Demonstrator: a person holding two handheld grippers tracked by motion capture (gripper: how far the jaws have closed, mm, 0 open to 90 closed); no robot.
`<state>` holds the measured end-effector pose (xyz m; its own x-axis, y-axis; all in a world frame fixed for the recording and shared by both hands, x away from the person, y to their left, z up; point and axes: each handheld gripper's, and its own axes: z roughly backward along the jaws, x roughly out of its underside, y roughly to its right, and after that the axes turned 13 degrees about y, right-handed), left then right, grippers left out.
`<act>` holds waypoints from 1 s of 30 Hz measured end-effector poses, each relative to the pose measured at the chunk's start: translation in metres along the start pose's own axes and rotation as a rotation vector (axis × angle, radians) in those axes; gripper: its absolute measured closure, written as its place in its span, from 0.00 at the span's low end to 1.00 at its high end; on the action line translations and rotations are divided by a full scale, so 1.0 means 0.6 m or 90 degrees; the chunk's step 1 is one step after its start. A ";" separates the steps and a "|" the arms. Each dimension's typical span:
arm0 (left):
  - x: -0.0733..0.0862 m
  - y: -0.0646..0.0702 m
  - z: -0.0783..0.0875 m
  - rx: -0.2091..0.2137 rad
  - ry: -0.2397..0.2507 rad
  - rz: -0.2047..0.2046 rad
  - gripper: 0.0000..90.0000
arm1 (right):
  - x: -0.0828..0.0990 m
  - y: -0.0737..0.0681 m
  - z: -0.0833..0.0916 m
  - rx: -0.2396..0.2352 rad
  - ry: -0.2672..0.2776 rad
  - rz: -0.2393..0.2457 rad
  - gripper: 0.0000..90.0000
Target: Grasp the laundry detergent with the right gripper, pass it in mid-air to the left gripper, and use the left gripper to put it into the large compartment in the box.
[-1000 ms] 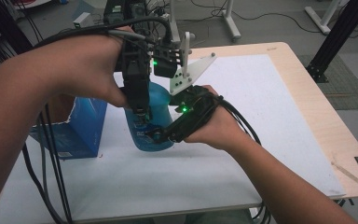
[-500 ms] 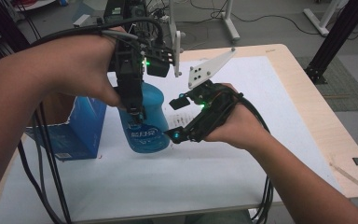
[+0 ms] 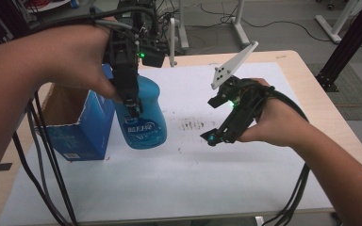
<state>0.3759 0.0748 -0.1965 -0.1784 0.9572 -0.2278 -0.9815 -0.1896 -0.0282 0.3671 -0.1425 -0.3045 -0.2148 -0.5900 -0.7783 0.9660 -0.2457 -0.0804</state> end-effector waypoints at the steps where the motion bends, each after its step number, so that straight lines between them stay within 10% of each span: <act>1: 0.002 -0.002 0.007 -0.002 0.001 0.006 0.42 | -0.001 0.001 0.004 0.002 -0.015 0.002 0.01; 14: 0.035 -0.038 0.091 -0.029 0.008 0.099 0.42 | -0.007 0.021 0.048 0.025 -0.205 0.023 0.01; 30: 0.092 -0.089 0.179 -0.082 0.008 0.328 0.42 | -0.007 0.037 0.069 0.031 -0.255 0.013 0.01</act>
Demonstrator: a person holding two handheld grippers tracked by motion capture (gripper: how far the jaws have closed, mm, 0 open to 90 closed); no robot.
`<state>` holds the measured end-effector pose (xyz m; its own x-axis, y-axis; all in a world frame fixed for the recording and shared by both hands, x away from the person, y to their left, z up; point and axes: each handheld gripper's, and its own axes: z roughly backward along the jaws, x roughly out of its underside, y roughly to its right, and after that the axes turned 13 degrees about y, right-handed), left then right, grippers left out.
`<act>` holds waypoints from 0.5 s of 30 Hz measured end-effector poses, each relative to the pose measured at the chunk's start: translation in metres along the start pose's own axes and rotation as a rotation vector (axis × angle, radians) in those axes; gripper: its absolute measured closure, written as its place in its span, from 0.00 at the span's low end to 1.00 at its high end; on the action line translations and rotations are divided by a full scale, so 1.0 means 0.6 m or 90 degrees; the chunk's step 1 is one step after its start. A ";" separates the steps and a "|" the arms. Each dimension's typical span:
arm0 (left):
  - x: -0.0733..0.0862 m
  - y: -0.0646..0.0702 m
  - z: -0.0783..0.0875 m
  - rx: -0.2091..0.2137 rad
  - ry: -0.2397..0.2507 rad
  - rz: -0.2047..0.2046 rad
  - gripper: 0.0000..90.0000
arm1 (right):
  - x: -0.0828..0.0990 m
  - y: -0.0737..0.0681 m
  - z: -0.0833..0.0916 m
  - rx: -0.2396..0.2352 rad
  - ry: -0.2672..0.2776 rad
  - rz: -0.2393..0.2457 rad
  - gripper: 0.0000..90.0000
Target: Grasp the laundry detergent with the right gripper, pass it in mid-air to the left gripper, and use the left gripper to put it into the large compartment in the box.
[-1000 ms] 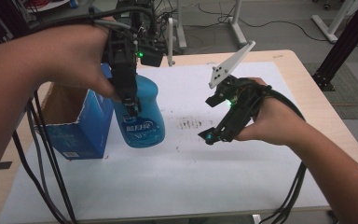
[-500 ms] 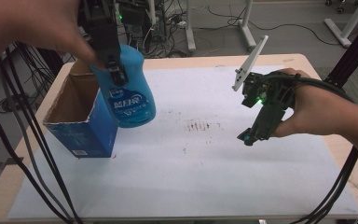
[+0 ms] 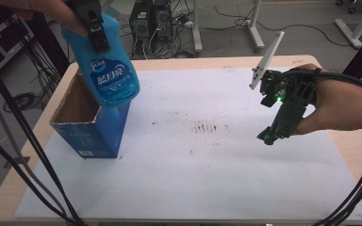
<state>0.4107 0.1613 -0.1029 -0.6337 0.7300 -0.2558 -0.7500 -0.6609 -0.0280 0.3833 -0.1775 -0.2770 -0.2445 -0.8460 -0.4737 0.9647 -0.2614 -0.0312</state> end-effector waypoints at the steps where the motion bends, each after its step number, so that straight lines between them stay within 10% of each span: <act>1: 0.004 -0.006 0.003 -0.003 0.000 0.019 0.42 | 0.000 0.000 0.000 0.001 -0.002 -0.004 0.01; 15: 0.065 -0.087 0.004 -0.072 -0.055 0.183 0.42 | 0.002 0.007 -0.007 -0.001 0.004 -0.011 0.01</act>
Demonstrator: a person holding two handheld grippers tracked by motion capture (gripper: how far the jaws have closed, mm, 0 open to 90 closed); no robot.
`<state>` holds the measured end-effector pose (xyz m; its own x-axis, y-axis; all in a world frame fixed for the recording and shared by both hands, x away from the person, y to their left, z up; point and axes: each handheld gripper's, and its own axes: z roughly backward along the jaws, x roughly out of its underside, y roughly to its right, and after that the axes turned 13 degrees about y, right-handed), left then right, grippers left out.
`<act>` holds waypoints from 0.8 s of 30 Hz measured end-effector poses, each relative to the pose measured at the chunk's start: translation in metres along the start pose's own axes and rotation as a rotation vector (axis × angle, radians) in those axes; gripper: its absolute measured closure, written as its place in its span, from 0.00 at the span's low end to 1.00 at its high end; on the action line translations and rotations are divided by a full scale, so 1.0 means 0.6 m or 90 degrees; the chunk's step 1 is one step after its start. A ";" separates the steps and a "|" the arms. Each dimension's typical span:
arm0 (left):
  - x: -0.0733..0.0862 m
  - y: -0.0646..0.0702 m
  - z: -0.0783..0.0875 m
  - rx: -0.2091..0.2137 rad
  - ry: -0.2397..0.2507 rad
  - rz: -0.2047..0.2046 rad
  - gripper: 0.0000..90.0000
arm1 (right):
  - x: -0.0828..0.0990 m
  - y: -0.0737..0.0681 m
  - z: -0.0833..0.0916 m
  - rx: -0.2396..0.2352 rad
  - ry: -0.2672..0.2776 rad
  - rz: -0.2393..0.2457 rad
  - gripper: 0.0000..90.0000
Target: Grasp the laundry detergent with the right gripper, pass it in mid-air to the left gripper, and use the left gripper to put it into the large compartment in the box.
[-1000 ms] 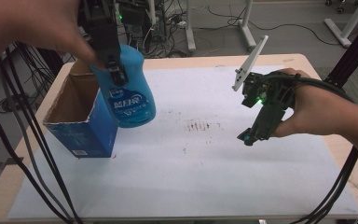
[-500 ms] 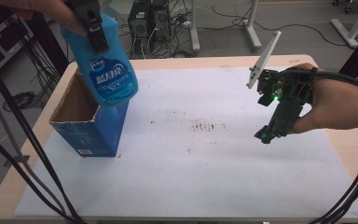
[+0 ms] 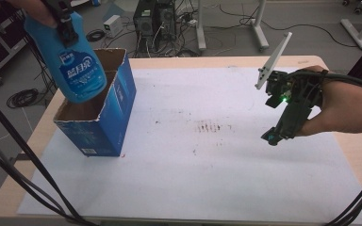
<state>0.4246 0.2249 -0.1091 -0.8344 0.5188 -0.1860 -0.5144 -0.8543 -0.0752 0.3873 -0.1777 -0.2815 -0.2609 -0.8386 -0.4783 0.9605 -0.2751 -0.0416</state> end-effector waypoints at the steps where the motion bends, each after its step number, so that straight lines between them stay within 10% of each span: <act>1: 0.001 -0.004 -0.003 -0.006 -0.004 0.006 0.42 | 0.000 0.001 -0.001 -0.003 0.001 0.001 0.01; 10: 0.008 -0.031 -0.047 0.009 -0.018 -0.005 0.42 | 0.001 0.001 -0.009 -0.006 0.003 0.001 0.01; 24: 0.011 -0.024 -0.154 0.054 -0.022 -0.163 0.42 | 0.005 -0.001 -0.017 -0.006 -0.005 -0.003 0.01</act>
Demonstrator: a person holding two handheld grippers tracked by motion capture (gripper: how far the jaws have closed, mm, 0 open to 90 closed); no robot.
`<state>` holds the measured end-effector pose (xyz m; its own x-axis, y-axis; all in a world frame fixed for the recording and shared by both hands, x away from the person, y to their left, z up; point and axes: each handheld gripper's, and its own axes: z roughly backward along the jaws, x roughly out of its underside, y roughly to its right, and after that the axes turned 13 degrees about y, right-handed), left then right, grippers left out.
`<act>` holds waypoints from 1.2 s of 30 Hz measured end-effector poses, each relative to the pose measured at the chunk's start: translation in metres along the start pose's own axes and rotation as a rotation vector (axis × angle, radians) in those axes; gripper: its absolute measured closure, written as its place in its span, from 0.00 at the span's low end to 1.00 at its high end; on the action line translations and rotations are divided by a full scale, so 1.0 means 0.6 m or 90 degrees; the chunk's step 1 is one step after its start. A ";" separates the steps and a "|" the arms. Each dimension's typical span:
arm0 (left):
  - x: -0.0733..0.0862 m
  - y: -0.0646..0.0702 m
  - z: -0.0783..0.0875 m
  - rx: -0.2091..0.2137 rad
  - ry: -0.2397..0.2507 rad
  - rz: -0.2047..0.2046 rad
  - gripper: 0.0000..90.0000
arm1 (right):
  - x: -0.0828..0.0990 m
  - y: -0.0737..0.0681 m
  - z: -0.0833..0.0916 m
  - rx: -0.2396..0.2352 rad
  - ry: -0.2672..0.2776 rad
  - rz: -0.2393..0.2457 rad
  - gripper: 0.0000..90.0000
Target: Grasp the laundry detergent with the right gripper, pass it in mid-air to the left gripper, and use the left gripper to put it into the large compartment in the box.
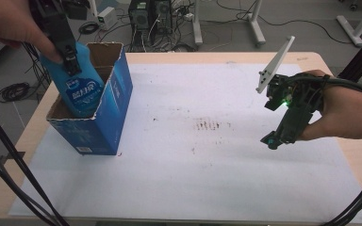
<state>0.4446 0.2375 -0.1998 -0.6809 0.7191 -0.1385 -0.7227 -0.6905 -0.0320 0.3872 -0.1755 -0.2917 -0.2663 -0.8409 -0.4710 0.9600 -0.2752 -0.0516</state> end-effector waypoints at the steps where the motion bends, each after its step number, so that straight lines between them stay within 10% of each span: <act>1: 0.000 0.000 -0.008 0.002 -0.001 -0.013 0.42 | 0.000 0.000 0.000 0.001 0.002 0.000 0.01; 13: 0.003 0.008 -0.096 0.011 -0.005 -0.126 0.42 | 0.001 0.004 -0.003 0.001 -0.003 -0.003 0.01; 24: 0.012 0.004 -0.150 0.018 -0.007 -0.138 0.42 | 0.003 0.010 -0.015 -0.001 -0.006 -0.009 0.01; 36: 0.018 0.001 -0.147 0.043 0.017 -0.123 0.42 | 0.000 0.014 -0.019 0.002 -0.004 -0.006 0.01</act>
<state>0.4471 0.2376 -0.2886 -0.5263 0.8346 -0.1625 -0.8464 -0.5325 0.0064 0.3960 -0.1724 -0.3021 -0.2755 -0.8411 -0.4654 0.9573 -0.2843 -0.0530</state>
